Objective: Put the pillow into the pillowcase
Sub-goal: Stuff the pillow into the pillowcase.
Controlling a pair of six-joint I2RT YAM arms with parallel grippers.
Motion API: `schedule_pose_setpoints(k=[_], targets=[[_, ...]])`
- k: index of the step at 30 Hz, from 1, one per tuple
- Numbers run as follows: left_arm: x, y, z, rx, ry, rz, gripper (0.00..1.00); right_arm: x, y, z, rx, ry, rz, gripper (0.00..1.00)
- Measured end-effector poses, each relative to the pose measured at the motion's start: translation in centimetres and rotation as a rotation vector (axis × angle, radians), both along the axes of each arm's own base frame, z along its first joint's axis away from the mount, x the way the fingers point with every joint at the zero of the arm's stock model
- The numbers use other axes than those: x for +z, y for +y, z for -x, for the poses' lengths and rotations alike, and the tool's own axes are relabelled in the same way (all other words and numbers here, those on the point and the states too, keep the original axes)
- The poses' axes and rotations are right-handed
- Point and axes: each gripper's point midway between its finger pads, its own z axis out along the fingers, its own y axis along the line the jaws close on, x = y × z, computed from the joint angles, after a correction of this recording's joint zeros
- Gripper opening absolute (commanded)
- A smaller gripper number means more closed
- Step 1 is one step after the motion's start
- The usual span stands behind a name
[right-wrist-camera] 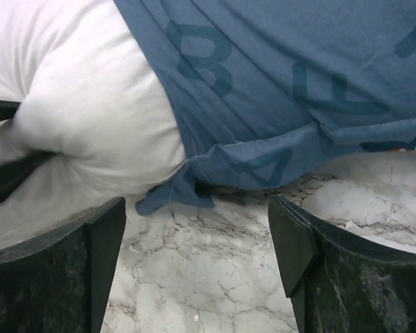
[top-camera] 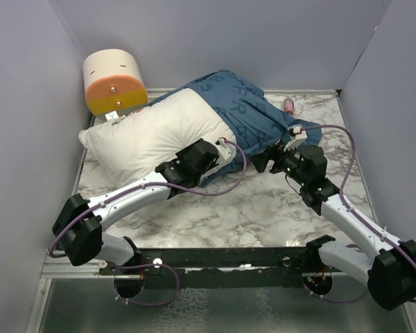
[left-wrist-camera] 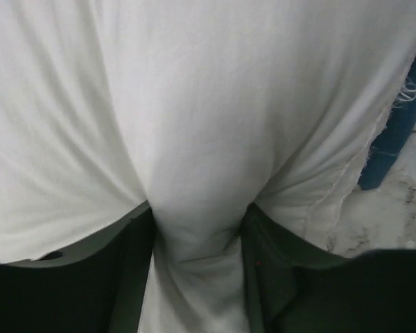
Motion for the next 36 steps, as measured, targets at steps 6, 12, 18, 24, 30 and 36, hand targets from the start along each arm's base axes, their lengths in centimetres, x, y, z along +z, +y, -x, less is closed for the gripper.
schedule_pose_setpoints(k=[6, 12, 18, 24, 30, 36], targets=[[-0.4, 1.5, -2.2, 0.006, 0.041, 0.069, 0.04, 0.4, 1.8, -3.0, 0.058, 0.010, 0.041, 0.66], [-0.3, 1.3, -2.5, -0.052, 0.090, 0.182, 0.01, 0.3, 4.0, -5.6, 0.135, 0.026, 0.058, 0.49], [-0.8, 0.6, -2.2, -0.102, 0.127, 0.262, 0.01, 0.8, 5.8, -5.8, 0.190, 0.013, 0.068, 0.35], [-1.0, 0.0, -1.8, -0.126, 0.152, 0.302, 0.01, -0.3, 7.2, -5.1, 0.231, 0.035, 0.079, 0.30], [-1.0, 0.0, -1.6, -0.136, 0.155, 0.317, 0.01, -2.4, 7.1, -5.7, 0.203, 0.076, 0.123, 0.32], [-1.1, -0.2, -1.5, -0.144, 0.158, 0.323, 0.01, -3.6, 6.5, -6.9, 0.150, 0.098, 0.174, 0.33]])
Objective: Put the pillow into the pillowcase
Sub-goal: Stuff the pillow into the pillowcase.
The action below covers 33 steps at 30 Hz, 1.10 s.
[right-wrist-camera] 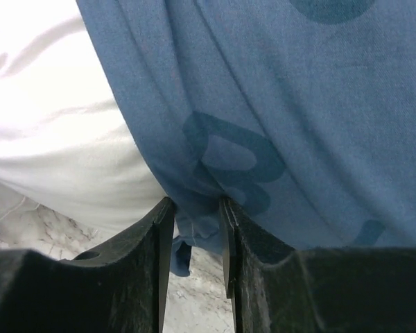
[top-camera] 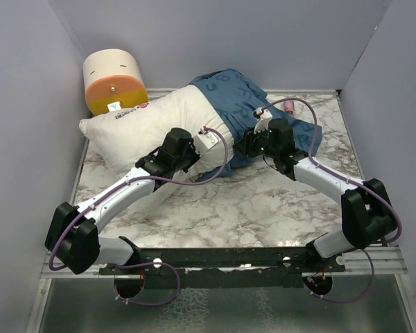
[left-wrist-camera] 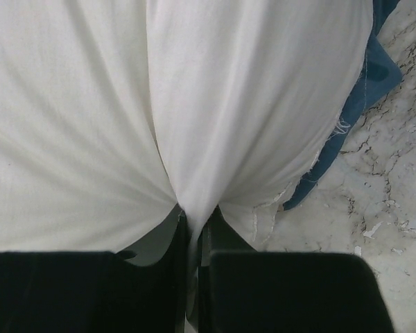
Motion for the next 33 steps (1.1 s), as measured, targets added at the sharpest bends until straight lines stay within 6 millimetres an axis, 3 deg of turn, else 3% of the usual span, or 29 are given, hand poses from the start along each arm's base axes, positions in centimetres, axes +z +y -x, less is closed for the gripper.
schedule_pose_setpoints(k=[3, 8, 13, 17, 21, 28, 31, 33], targets=[[0.0, -0.1, 0.0, -0.004, 0.002, 0.002, 0.01, -0.3, 0.1, -0.4, -0.004, 0.004, 0.008, 0.30], [-0.1, -0.1, 0.1, -0.009, 0.003, 0.006, 0.00, -1.0, 0.5, -0.9, 0.006, 0.014, 0.022, 0.02], [0.0, 0.0, -0.1, -0.007, 0.005, 0.022, 0.00, 0.3, 1.4, 0.8, 0.089, -0.019, 0.006, 0.01], [0.3, 0.4, -0.6, 0.002, 0.016, 0.069, 0.00, 3.4, 2.9, 3.6, 0.203, -0.080, -0.048, 0.01], [0.8, 0.8, -1.1, 0.019, 0.034, 0.130, 0.00, 5.5, 5.3, 5.1, 0.310, -0.096, -0.108, 0.01], [4.1, -0.2, -3.4, 0.063, 0.032, 0.241, 0.00, 9.3, 11.1, 3.2, 0.432, -0.050, -0.239, 0.01], [5.3, -0.1, -3.9, 0.087, 0.027, 0.284, 0.00, 10.6, 11.3, 2.6, 0.416, -0.056, -0.260, 0.01], [5.6, -0.5, -3.7, 0.081, 0.038, 0.308, 0.00, 10.5, 10.2, 2.3, 0.385, -0.046, -0.267, 0.01]])
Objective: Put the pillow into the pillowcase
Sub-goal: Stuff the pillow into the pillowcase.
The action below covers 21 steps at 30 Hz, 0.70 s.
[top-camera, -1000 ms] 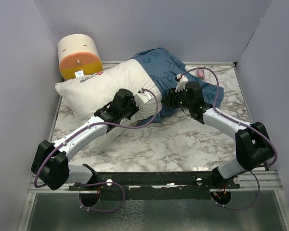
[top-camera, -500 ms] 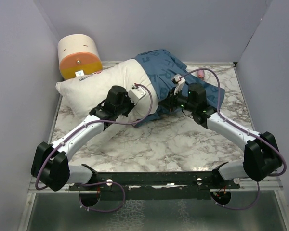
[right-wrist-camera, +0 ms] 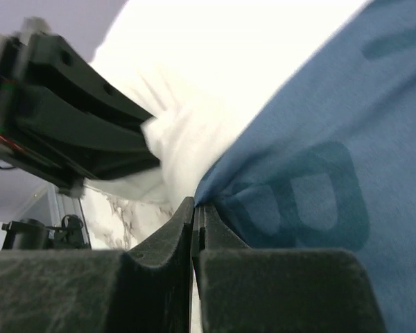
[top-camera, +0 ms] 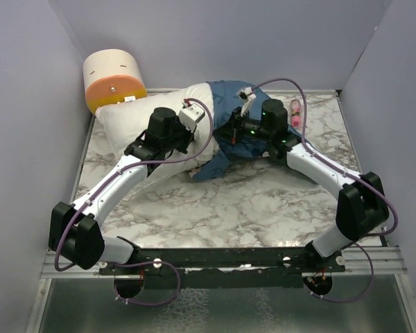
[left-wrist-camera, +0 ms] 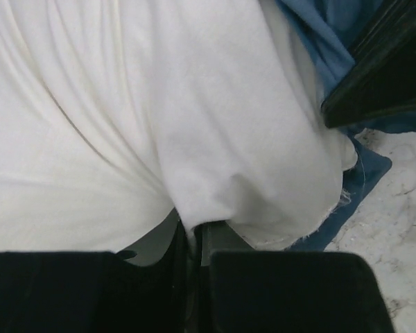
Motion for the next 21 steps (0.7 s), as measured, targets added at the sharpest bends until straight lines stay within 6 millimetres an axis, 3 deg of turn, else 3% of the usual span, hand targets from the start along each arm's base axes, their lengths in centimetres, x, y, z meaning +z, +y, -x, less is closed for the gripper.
schedule_pose_setpoints(k=[4, 7, 9, 13, 15, 17, 19, 21], targets=[[0.6, -1.4, 1.2, -0.055, 0.023, 0.057, 0.00, -1.1, -4.9, -0.6, -0.105, 0.040, -0.004, 0.01], [1.2, -2.7, 2.0, -0.100, 0.035, 0.092, 0.00, 0.1, -8.1, -1.7, -0.185, 0.028, -0.012, 0.01], [2.5, -3.5, 2.1, -0.115, 0.024, 0.114, 0.00, 1.6, -8.3, -2.1, -0.192, 0.010, -0.020, 0.01], [5.7, -4.8, 1.4, -0.116, -0.017, 0.123, 0.00, 6.5, -5.1, -3.0, -0.142, -0.076, -0.035, 0.01], [6.7, -5.2, 0.7, -0.095, -0.018, 0.113, 0.00, 8.5, -1.4, -2.3, -0.092, -0.143, -0.023, 0.01], [6.3, -5.2, 0.5, -0.073, 0.011, 0.101, 0.00, 9.1, 1.8, 0.1, -0.018, -0.188, -0.024, 0.01], [5.3, -4.8, 1.0, -0.057, 0.063, 0.111, 0.00, 9.9, 2.3, 1.0, -0.045, -0.257, -0.032, 0.01], [5.3, -5.3, 0.7, -0.066, 0.049, 0.168, 0.00, 9.6, 0.6, 2.1, -0.082, -0.274, -0.032, 0.01]])
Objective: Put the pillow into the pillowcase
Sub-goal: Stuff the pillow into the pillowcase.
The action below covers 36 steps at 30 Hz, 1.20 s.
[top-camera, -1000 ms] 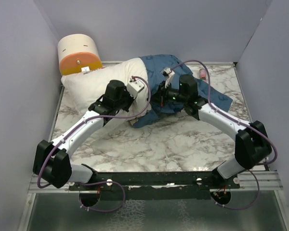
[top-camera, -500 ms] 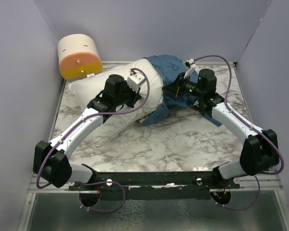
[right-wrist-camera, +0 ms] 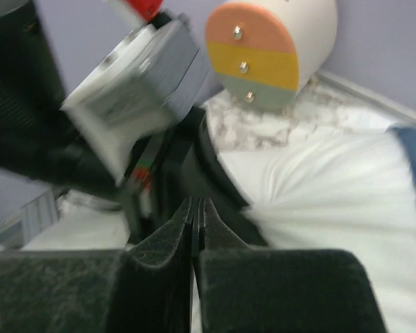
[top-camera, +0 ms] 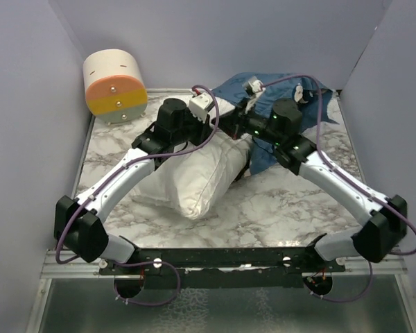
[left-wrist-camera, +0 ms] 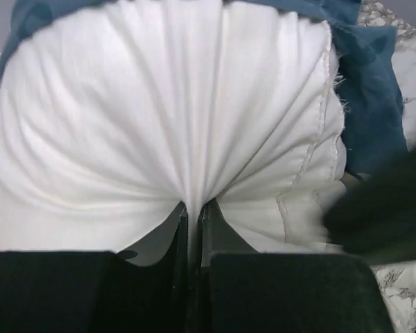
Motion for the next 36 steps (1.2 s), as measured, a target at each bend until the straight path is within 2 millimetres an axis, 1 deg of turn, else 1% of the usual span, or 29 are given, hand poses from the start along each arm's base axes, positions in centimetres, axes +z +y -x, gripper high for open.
schedule_pose_setpoints(k=[2, 3, 4, 5, 7, 8, 9, 10, 11, 12, 14, 16, 17, 18, 19, 20, 21, 22, 24, 25, 26, 28, 29, 30, 32, 33, 34, 36], targets=[[-1.3, -0.3, -0.1, -0.010, 0.016, 0.055, 0.00, -1.1, -2.2, 1.8, -0.010, 0.016, 0.000, 0.01], [-1.9, -0.2, -0.4, -0.007, 0.021, 0.084, 0.00, -1.7, -2.9, 2.3, -0.014, 0.021, 0.005, 0.02], [-2.3, 0.0, -0.7, -0.004, 0.024, 0.107, 0.00, -2.5, -3.7, 2.7, -0.021, 0.031, 0.012, 0.08], [-2.4, 0.2, -1.0, -0.003, 0.024, 0.134, 0.00, -3.4, -4.1, 2.9, -0.028, 0.042, 0.025, 0.19], [-2.2, 0.3, -1.4, -0.008, 0.018, 0.172, 0.00, -5.3, -4.7, 2.7, -0.042, 0.067, 0.055, 0.38], [-2.0, 0.2, -1.4, -0.018, 0.018, 0.186, 0.00, -6.5, -5.0, 2.6, -0.050, 0.084, 0.077, 0.46], [-2.0, 0.0, -1.4, -0.027, 0.020, 0.196, 0.00, -7.7, -5.2, 2.8, -0.051, 0.101, 0.099, 0.54], [-2.0, -0.1, -1.4, -0.035, 0.022, 0.199, 0.00, -8.8, -5.6, 3.0, -0.054, 0.110, 0.120, 0.60], [-2.1, -0.3, -1.4, -0.046, 0.025, 0.202, 0.00, -9.5, -6.3, 3.6, -0.060, 0.120, 0.135, 0.64], [-2.1, -0.4, -1.3, -0.058, 0.028, 0.204, 0.00, -9.6, -6.7, 4.1, -0.060, 0.117, 0.142, 0.69], [-2.2, -0.6, -1.2, -0.072, 0.032, 0.207, 0.00, -8.6, -7.8, 5.0, -0.083, 0.086, 0.136, 0.79], [-2.2, -0.8, -1.1, -0.084, 0.033, 0.211, 0.00, -5.9, -9.3, 5.5, -0.143, 0.028, 0.099, 0.87], [-2.3, -0.9, -1.0, -0.089, 0.034, 0.212, 0.00, -4.8, -10.1, 5.5, -0.175, 0.004, 0.079, 0.91], [-2.3, -0.9, -1.0, -0.093, 0.035, 0.213, 0.00, -3.8, -11.2, 5.3, -0.225, -0.013, 0.053, 0.93], [-2.3, -0.9, -0.9, -0.097, 0.035, 0.214, 0.00, -3.5, -12.1, 4.9, -0.265, -0.016, 0.043, 0.96], [-2.3, -1.0, -0.9, -0.099, 0.035, 0.215, 0.00, -3.6, -13.5, 4.3, -0.321, -0.004, 0.028, 0.98], [-2.3, -1.0, -0.9, -0.102, 0.034, 0.215, 0.00, -4.0, -14.4, 3.8, -0.355, 0.009, 0.025, 1.00], [-2.4, -1.0, -0.8, -0.106, 0.030, 0.216, 0.00, -5.0, -15.8, 2.8, -0.412, 0.038, 0.025, 1.00], [-2.5, -1.1, -0.8, -0.113, 0.028, 0.219, 0.00, -6.9, -17.4, 1.6, -0.471, 0.092, 0.037, 1.00], [-2.5, -1.1, -0.7, -0.116, 0.024, 0.221, 0.00, -8.6, -18.1, 0.7, -0.503, 0.134, 0.056, 1.00], [-2.5, -1.1, -0.7, -0.118, 0.022, 0.223, 0.00, -10.0, -18.5, 0.1, -0.520, 0.170, 0.074, 1.00], [-2.5, -1.1, -0.6, -0.122, 0.018, 0.224, 0.00, -12.5, -18.5, -0.7, -0.526, 0.231, 0.110, 0.98], [-2.5, -1.1, -0.6, -0.124, 0.014, 0.224, 0.00, -13.7, -18.2, -1.1, -0.519, 0.259, 0.127, 0.89], [-2.5, -1.1, -0.6, -0.126, 0.011, 0.226, 0.00, -14.3, -18.0, -1.3, -0.512, 0.272, 0.134, 0.72], [-2.4, -1.2, -0.4, -0.136, 0.006, 0.227, 0.00, -15.2, -17.3, -1.5, -0.474, 0.289, 0.141, 0.31], [-2.4, -1.2, -0.3, -0.142, 0.004, 0.228, 0.00, -15.4, -16.8, -1.5, -0.447, 0.291, 0.139, 0.17], [-2.3, -1.3, -0.2, -0.146, 0.001, 0.230, 0.00, -15.4, -16.3, -1.4, -0.419, 0.294, 0.133, 0.09], [-2.2, -1.3, -0.1, -0.154, -0.003, 0.233, 0.00, -14.8, -15.4, -1.1, -0.357, 0.287, 0.119, 0.02]])
